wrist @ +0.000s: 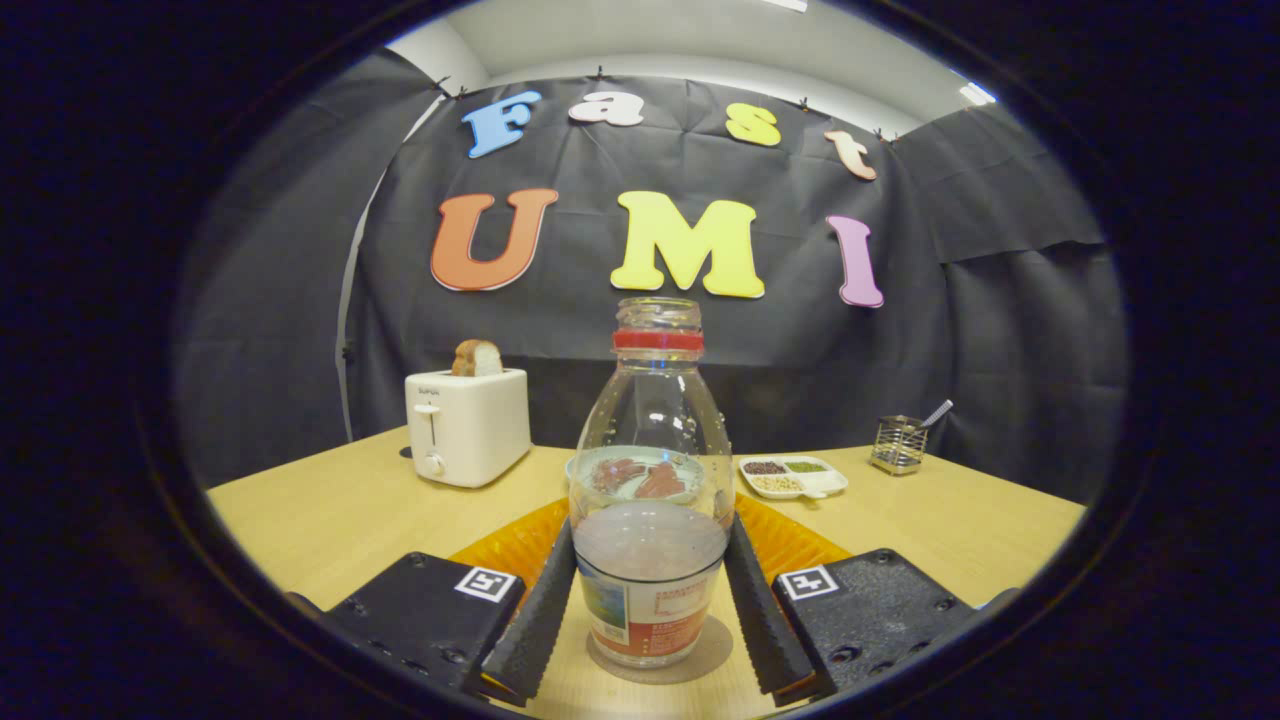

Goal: Take the bottle from table, then pour the juice into the cup, finally place the bottle on the coaster

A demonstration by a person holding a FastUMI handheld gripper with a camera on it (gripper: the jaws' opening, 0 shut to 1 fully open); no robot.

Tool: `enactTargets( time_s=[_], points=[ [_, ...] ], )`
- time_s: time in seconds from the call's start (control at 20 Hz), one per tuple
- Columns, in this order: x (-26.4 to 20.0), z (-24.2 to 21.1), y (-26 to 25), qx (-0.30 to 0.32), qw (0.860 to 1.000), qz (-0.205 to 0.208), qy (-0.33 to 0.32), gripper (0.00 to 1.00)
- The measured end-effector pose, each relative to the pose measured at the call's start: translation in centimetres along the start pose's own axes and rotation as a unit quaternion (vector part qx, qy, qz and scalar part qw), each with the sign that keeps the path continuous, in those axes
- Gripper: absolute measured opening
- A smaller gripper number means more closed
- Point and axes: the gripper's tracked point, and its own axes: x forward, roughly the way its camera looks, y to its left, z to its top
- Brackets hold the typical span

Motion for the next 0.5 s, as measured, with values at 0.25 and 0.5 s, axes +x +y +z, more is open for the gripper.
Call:
enactTargets(
  time_s=[0.25,0.5],
  points=[
    [-0.1,-0.3,-0.1,0.034,0.999,0.010,0.010,0.91],
    [-2.2,1.8,-1.3,0.053,0.999,0.005,0.000,1.00]
  ],
)
